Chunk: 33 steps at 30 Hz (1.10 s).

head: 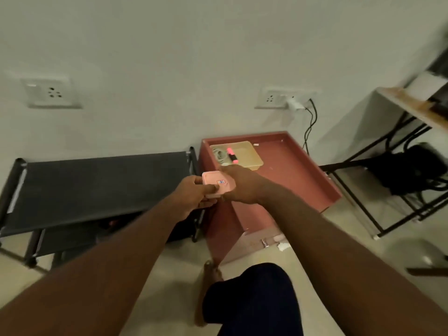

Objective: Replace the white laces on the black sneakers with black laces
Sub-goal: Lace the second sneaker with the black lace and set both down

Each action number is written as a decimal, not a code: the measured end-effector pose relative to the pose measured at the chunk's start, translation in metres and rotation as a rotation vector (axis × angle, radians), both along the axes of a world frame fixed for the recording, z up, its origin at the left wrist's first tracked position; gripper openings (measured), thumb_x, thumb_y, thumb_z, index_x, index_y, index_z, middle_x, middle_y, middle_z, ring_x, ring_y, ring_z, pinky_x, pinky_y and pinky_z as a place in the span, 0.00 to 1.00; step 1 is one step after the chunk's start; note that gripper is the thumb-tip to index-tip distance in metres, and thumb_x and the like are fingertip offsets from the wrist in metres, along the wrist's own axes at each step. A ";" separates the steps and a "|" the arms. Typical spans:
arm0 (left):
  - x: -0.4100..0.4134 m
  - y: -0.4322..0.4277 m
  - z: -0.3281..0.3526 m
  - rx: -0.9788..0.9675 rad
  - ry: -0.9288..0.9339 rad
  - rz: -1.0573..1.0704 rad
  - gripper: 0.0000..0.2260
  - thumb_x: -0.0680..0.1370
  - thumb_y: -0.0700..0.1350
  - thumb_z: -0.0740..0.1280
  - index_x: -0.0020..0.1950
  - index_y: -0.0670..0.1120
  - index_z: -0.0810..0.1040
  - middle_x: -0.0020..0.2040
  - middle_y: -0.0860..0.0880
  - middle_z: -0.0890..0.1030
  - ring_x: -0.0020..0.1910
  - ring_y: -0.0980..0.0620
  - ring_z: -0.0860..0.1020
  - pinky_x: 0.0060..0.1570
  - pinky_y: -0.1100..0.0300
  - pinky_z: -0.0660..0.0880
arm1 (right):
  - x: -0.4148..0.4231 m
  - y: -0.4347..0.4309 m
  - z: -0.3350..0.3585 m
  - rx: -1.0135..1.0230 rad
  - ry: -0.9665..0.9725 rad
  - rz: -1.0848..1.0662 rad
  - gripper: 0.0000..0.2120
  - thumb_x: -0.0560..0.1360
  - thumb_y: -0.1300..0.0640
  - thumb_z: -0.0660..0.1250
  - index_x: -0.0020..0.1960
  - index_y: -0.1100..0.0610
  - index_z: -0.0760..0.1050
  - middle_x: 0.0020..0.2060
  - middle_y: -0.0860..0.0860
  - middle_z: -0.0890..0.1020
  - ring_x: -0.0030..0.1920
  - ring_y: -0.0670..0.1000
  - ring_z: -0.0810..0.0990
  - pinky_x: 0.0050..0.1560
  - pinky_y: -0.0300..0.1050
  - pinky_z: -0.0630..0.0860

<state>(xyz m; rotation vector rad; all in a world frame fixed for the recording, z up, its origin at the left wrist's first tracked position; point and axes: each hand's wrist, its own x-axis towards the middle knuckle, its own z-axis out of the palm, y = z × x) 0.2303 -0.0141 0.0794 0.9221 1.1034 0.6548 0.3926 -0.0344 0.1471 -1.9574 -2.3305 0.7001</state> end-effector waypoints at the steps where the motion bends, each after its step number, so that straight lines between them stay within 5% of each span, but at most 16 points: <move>1: 0.011 0.008 0.003 0.005 -0.012 0.004 0.14 0.75 0.38 0.74 0.58 0.39 0.75 0.53 0.39 0.83 0.50 0.41 0.84 0.55 0.45 0.80 | 0.012 0.009 0.000 0.004 -0.021 -0.001 0.38 0.73 0.59 0.75 0.78 0.58 0.62 0.72 0.59 0.70 0.70 0.58 0.70 0.66 0.45 0.66; 5: 0.062 0.046 0.001 0.018 -0.004 0.007 0.16 0.75 0.39 0.74 0.59 0.40 0.75 0.56 0.42 0.82 0.53 0.44 0.82 0.49 0.49 0.82 | 0.061 0.052 -0.008 -0.015 -0.167 -0.004 0.43 0.74 0.59 0.74 0.81 0.52 0.54 0.77 0.57 0.60 0.73 0.59 0.67 0.70 0.48 0.66; 10: 0.113 0.100 -0.017 0.127 0.083 -0.085 0.23 0.76 0.48 0.73 0.66 0.40 0.71 0.62 0.44 0.79 0.53 0.49 0.80 0.41 0.59 0.79 | 0.105 0.114 -0.018 -0.015 -0.209 -0.024 0.40 0.70 0.57 0.76 0.78 0.53 0.63 0.70 0.56 0.72 0.68 0.57 0.72 0.67 0.47 0.69; 14: 0.116 0.133 -0.041 0.709 0.791 -0.376 0.27 0.80 0.53 0.67 0.75 0.43 0.64 0.70 0.46 0.71 0.67 0.45 0.71 0.62 0.55 0.69 | 0.143 0.168 -0.029 0.077 -0.214 -0.229 0.41 0.68 0.55 0.80 0.76 0.55 0.65 0.69 0.57 0.73 0.69 0.58 0.72 0.67 0.50 0.70; 16: 0.116 0.147 -0.062 0.872 0.959 -0.456 0.27 0.79 0.52 0.66 0.75 0.43 0.64 0.71 0.43 0.70 0.68 0.45 0.69 0.67 0.52 0.66 | 0.150 0.190 -0.043 0.057 -0.238 -0.230 0.41 0.69 0.56 0.79 0.77 0.57 0.64 0.69 0.56 0.71 0.69 0.57 0.71 0.67 0.49 0.69; 23: 0.138 0.176 -0.105 0.956 0.932 -0.442 0.28 0.77 0.55 0.67 0.73 0.44 0.66 0.70 0.44 0.70 0.69 0.45 0.67 0.69 0.52 0.63 | 0.149 0.242 -0.098 -0.017 -0.400 -0.082 0.38 0.72 0.62 0.75 0.77 0.57 0.62 0.71 0.57 0.70 0.70 0.58 0.69 0.67 0.50 0.68; 33: 0.146 0.169 -0.123 1.024 1.167 -0.401 0.25 0.78 0.52 0.64 0.72 0.43 0.66 0.71 0.43 0.70 0.72 0.44 0.65 0.75 0.49 0.55 | 0.143 0.269 -0.134 0.034 -0.530 0.015 0.33 0.73 0.64 0.71 0.76 0.56 0.64 0.68 0.58 0.73 0.66 0.60 0.71 0.63 0.55 0.71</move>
